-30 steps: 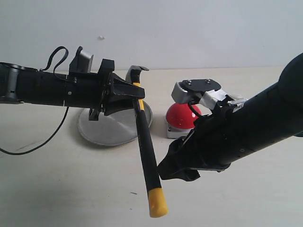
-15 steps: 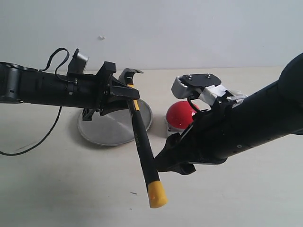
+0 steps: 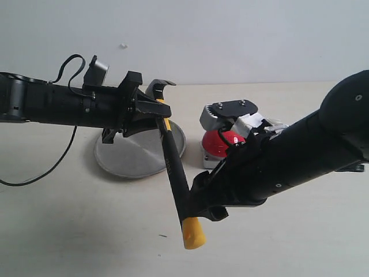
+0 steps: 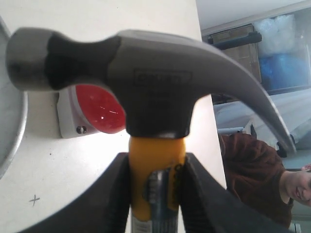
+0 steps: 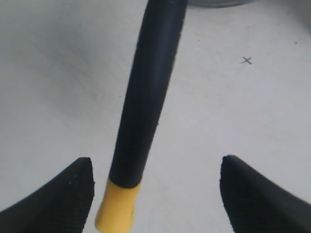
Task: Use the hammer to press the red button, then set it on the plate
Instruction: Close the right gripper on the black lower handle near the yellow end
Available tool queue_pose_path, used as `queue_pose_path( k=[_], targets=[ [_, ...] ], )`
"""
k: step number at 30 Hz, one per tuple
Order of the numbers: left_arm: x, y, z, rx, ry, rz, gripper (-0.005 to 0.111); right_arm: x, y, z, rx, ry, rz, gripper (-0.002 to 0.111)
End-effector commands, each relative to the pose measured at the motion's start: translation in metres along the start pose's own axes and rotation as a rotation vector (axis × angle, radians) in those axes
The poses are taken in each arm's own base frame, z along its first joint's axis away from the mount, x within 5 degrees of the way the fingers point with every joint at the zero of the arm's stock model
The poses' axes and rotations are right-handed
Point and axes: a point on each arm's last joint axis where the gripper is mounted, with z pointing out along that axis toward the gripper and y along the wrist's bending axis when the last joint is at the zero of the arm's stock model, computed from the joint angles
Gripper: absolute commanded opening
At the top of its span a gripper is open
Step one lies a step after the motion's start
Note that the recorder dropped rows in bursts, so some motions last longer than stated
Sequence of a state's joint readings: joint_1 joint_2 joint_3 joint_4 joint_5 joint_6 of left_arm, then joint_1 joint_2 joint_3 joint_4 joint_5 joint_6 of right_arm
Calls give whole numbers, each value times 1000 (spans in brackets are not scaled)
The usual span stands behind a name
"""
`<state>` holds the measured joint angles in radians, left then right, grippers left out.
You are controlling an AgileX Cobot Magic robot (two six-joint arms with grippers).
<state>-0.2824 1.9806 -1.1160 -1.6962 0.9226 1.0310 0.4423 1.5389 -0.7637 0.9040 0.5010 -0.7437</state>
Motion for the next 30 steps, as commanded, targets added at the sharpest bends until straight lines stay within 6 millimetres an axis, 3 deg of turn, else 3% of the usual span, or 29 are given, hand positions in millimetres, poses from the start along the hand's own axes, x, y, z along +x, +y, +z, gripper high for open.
queue_pose_path(
  k=[1, 11, 24, 30],
  targets=[
    [-6, -11, -3, 60, -29, -16, 0, -13, 13, 5, -23, -28, -42, 70],
    [-5, -13, -4, 84, -15, -15, 0, -11, 6, 29, -17, 24, 2, 70],
    [-4, -15, -4, 99, -6, -14, 0, -24, 7, 34, -33, 1, 21, 70],
    [-4, -15, -4, 99, -6, -14, 0, -26, 5, 45, -49, 37, 29, 70]
  ],
)
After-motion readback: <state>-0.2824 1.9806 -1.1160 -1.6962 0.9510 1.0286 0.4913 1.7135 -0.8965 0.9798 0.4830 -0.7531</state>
